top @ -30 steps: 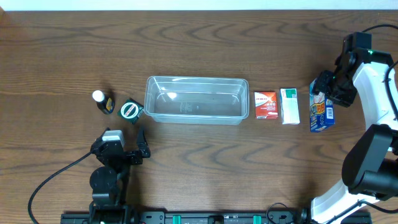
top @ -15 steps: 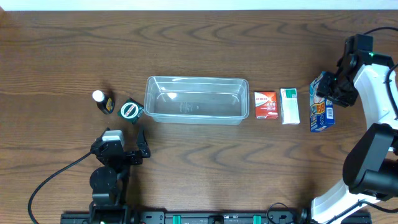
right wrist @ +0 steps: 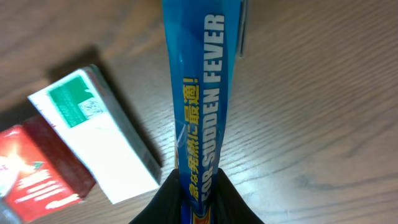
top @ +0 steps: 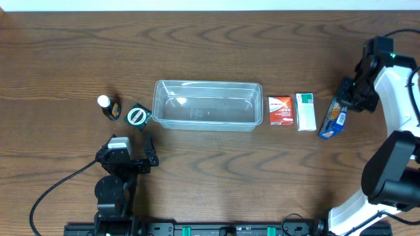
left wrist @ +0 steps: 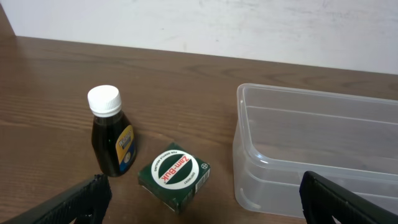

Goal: Pack container
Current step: 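Reach right gripper to the blue KOOL box and grasp it, then lift the blue box and lower it into the clear container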

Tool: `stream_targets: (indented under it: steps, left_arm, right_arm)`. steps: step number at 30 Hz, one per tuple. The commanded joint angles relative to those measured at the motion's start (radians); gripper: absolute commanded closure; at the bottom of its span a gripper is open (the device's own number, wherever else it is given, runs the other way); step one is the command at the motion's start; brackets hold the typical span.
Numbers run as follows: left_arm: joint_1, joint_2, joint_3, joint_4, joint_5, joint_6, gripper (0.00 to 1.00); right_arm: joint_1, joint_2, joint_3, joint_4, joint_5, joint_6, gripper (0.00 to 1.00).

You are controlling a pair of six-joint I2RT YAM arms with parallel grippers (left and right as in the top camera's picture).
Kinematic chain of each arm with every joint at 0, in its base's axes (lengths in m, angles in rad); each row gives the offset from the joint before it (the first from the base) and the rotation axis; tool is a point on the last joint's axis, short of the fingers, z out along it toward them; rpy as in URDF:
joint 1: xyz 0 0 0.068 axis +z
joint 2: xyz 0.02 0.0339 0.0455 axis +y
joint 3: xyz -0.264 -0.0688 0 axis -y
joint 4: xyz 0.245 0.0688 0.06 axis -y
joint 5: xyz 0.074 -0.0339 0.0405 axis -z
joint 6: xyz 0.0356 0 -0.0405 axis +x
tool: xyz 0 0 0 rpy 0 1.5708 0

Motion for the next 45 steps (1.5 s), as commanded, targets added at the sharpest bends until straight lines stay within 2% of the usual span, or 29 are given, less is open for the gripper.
stream_targets:
  steps: [1, 8, 14, 17, 23, 26, 32, 35, 38, 45]
  left_arm:
    - [0.004, -0.001, -0.019, -0.03, 0.014, 0.017, 0.02]
    - [0.004, -0.001, -0.019, -0.03, 0.014, 0.017, 0.02]
    - [0.004, -0.001, -0.019, -0.03, 0.014, 0.017, 0.02]
    - [0.004, -0.001, -0.019, -0.03, 0.014, 0.017, 0.02]
    - [0.004, -0.001, -0.019, -0.03, 0.014, 0.017, 0.02]
    - [0.004, -0.001, -0.019, -0.03, 0.014, 0.017, 0.02]
    - [0.005, -0.001, -0.019, -0.03, 0.014, 0.017, 0.02]
    - [0.004, -0.001, -0.019, -0.03, 0.014, 0.017, 0.02]
    - [0.004, -0.001, -0.019, -0.03, 0.014, 0.017, 0.02]
    - [0.004, -0.001, -0.019, -0.03, 0.014, 0.017, 0.02]
  right_arm:
    - [0.047, -0.102, 0.144, -0.027, -0.006, -0.002, 0.87]
    - [0.256, -0.238, 0.366, -0.074, -0.031, 0.021, 0.96]
    - [0.483, -0.255, 0.384, -0.012, -0.029, 0.055, 0.96]
    - [0.559, -0.227, 0.383, -0.003, -0.031, -0.049, 0.98]
    - [0.688, -0.129, 0.383, -0.027, -0.144, -0.482, 0.98]
    - [0.748, -0.078, 0.383, -0.021, -0.103, -0.641, 0.97]
    - [0.822, 0.014, 0.383, -0.026, 0.119, -0.847, 0.99]
    - [0.841, 0.064, 0.383, -0.023, 0.156, -0.974, 0.99]
    - [0.843, 0.119, 0.383, -0.02, 0.168, -1.03, 0.99]
    - [0.842, 0.185, 0.383, 0.016, 0.195, -1.026, 0.99]
